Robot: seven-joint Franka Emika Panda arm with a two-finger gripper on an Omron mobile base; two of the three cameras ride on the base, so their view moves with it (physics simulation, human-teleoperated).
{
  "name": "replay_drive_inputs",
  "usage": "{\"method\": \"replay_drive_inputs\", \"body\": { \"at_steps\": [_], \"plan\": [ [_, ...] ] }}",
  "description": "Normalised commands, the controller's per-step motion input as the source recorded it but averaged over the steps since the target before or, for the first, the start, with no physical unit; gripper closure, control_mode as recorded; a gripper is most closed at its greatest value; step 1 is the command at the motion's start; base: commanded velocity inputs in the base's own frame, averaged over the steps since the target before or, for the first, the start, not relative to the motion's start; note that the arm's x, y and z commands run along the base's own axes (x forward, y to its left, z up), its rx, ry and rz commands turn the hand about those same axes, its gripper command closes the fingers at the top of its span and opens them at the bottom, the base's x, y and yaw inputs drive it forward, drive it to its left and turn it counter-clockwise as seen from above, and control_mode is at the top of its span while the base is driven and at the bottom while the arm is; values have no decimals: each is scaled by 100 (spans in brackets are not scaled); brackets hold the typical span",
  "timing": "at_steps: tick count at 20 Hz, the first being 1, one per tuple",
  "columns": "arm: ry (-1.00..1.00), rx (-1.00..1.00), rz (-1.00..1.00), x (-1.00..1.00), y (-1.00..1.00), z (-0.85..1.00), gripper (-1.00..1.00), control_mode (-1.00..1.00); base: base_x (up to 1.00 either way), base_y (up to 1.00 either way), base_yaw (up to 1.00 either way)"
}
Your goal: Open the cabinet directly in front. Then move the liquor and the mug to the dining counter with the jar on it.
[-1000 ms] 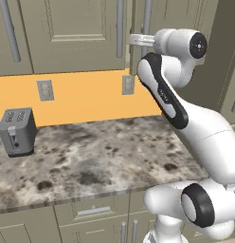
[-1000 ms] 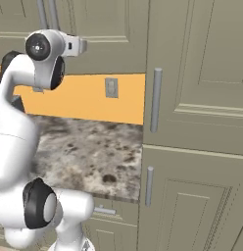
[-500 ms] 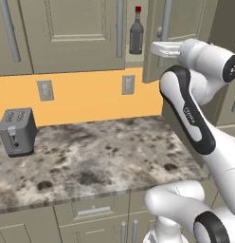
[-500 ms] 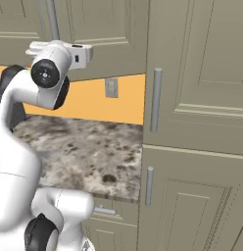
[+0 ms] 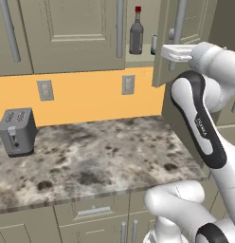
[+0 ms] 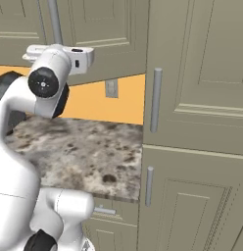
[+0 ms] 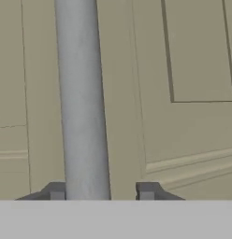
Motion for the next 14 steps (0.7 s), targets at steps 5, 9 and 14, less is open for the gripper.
{"method": "replay_drive_inputs", "body": {
  "at_steps": [5, 9, 14],
  "plan": [
    [-4, 0, 0, -90, 0, 0, -100, -100, 0, 0, 0],
    [0, -3, 0, -61, 28, 0, -100, -100, 0, 0, 0],
    [5, -24, -6, -2, 100, 0, -100, -100, 0, 0, 0]
  ]
}}
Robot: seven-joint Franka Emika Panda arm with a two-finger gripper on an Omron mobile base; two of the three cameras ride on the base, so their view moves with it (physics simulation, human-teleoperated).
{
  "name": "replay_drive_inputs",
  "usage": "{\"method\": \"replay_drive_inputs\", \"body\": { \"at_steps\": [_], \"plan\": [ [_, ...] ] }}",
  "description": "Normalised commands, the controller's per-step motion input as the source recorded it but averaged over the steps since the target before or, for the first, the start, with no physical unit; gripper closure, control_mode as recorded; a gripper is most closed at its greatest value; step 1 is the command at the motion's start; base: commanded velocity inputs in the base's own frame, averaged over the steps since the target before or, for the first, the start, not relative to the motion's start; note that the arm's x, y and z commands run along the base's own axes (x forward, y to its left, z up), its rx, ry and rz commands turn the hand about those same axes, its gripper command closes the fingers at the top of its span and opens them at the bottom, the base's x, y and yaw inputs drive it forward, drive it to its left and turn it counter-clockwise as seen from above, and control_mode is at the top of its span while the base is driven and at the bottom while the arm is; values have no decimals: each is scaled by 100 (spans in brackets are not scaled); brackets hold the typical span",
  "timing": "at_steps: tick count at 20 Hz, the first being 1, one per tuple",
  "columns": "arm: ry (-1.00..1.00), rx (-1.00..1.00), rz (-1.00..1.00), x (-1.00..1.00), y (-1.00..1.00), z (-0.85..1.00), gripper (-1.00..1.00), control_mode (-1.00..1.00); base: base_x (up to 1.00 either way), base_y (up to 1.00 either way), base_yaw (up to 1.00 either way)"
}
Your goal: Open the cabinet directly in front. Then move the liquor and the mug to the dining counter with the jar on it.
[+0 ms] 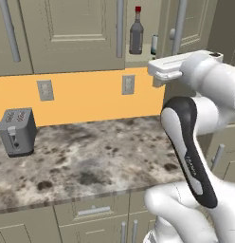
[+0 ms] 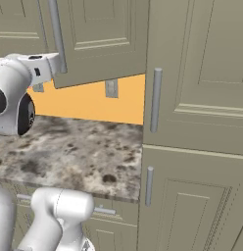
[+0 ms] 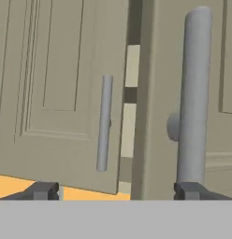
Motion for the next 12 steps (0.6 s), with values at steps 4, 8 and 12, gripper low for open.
{"method": "replay_drive_inputs", "body": {
  "at_steps": [4, 8, 12],
  "plan": [
    [6, -25, -21, 0, 100, 0, -100, -100, 0, 0, 0],
    [7, -17, -41, 12, 81, 0, -100, -100, 0, 0, 0],
    [11, -6, -35, 38, 23, 0, -100, -100, 0, 0, 0]
  ]
}}
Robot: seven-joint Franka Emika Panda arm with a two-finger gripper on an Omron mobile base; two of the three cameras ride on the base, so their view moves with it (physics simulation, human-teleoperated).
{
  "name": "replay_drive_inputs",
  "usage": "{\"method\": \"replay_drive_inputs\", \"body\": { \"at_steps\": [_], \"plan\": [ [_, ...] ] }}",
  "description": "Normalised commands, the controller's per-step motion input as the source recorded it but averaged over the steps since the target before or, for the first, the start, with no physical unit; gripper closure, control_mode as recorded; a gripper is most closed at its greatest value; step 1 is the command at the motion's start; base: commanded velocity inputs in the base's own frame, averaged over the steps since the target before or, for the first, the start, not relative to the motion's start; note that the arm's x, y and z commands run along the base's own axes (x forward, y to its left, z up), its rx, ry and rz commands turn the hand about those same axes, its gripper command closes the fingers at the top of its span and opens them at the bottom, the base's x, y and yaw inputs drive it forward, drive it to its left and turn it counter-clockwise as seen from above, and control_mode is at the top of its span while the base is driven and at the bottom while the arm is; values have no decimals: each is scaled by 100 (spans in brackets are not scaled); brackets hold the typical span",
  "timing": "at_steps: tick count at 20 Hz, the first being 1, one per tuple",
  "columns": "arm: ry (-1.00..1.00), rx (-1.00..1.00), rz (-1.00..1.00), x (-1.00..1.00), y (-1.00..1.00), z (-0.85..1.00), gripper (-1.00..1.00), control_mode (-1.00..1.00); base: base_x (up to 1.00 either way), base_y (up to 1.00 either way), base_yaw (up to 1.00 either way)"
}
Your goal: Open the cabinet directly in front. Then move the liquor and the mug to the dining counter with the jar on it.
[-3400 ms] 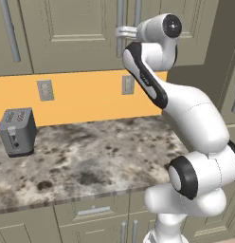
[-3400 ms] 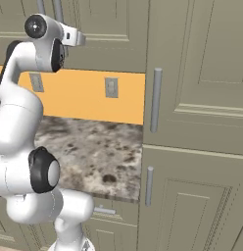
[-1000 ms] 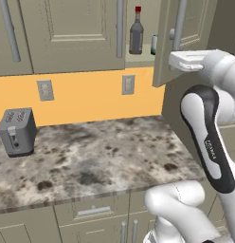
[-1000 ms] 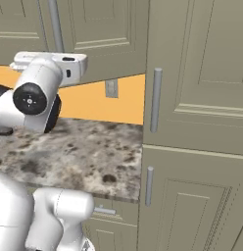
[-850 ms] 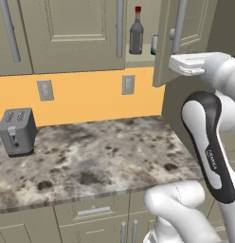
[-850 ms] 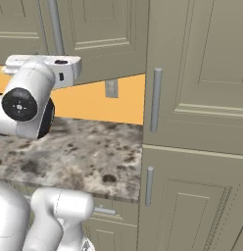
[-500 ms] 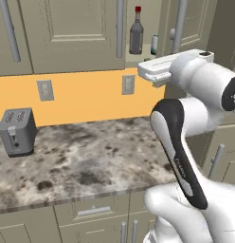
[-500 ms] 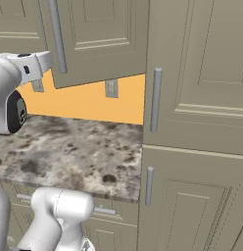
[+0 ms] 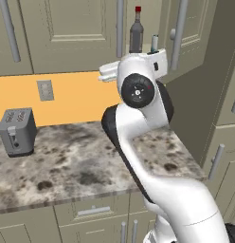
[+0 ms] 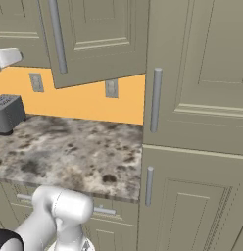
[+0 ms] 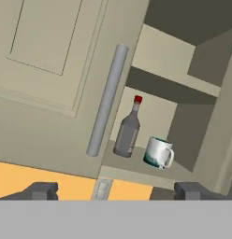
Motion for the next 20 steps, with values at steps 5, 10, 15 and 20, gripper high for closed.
{"method": "replay_drive_inputs", "body": {
  "at_steps": [5, 10, 15, 20],
  "plan": [
    [4, 0, -3, 66, -3, 0, -100, -100, 0, 0, 0],
    [0, -2, 0, 78, -2, -13, -100, -100, 0, 0, 0],
    [0, -7, 0, 77, 0, -30, -100, -100, 0, 0, 0],
    [0, -1, 0, 65, -18, -16, -100, -100, 0, 0, 0]
  ]
}}
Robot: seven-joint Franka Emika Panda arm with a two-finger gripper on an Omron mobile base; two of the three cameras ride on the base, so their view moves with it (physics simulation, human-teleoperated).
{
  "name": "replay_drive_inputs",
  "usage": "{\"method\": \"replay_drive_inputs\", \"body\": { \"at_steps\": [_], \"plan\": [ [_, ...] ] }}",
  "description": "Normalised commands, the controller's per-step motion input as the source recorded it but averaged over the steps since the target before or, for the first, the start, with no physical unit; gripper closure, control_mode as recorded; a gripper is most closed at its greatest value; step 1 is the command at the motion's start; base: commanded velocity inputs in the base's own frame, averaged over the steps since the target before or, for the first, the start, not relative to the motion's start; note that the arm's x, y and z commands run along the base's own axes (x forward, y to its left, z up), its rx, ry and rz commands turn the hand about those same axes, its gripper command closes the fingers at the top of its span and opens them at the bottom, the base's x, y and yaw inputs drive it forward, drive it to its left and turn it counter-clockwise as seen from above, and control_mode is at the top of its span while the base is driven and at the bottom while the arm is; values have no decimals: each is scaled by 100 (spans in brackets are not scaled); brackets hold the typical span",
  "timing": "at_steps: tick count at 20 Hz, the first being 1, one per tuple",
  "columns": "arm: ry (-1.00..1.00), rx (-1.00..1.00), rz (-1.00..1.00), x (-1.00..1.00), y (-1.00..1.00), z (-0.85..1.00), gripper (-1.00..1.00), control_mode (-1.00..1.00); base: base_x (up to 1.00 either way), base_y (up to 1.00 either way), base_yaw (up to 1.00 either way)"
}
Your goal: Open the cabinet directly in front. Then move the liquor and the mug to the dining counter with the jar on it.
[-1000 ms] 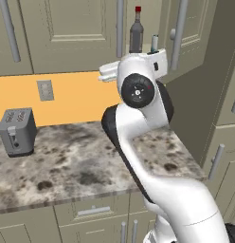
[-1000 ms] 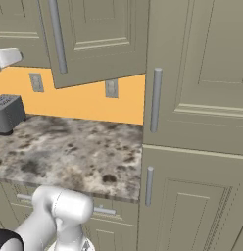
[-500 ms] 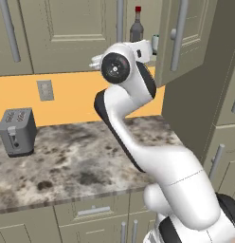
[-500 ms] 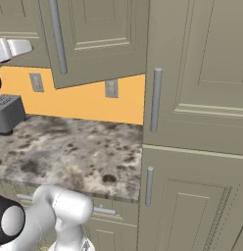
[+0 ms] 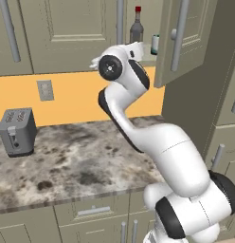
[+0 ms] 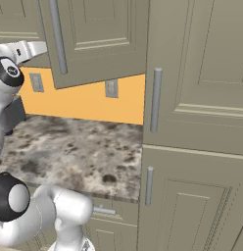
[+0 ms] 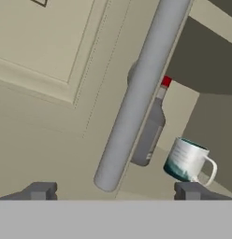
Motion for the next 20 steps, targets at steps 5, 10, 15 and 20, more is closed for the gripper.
{"method": "replay_drive_inputs", "body": {
  "at_steps": [5, 10, 15, 20],
  "plan": [
    [0, 0, -7, 36, -39, -7, -100, -100, 0, 0, 0],
    [1, 0, -19, -2, -62, -1, -100, -100, 0, 0, 0],
    [3, 1, -37, -50, -72, 0, -100, -100, 0, 0, 0],
    [9, 3, -55, -73, -85, 0, -100, -100, 0, 0, 0]
  ]
}}
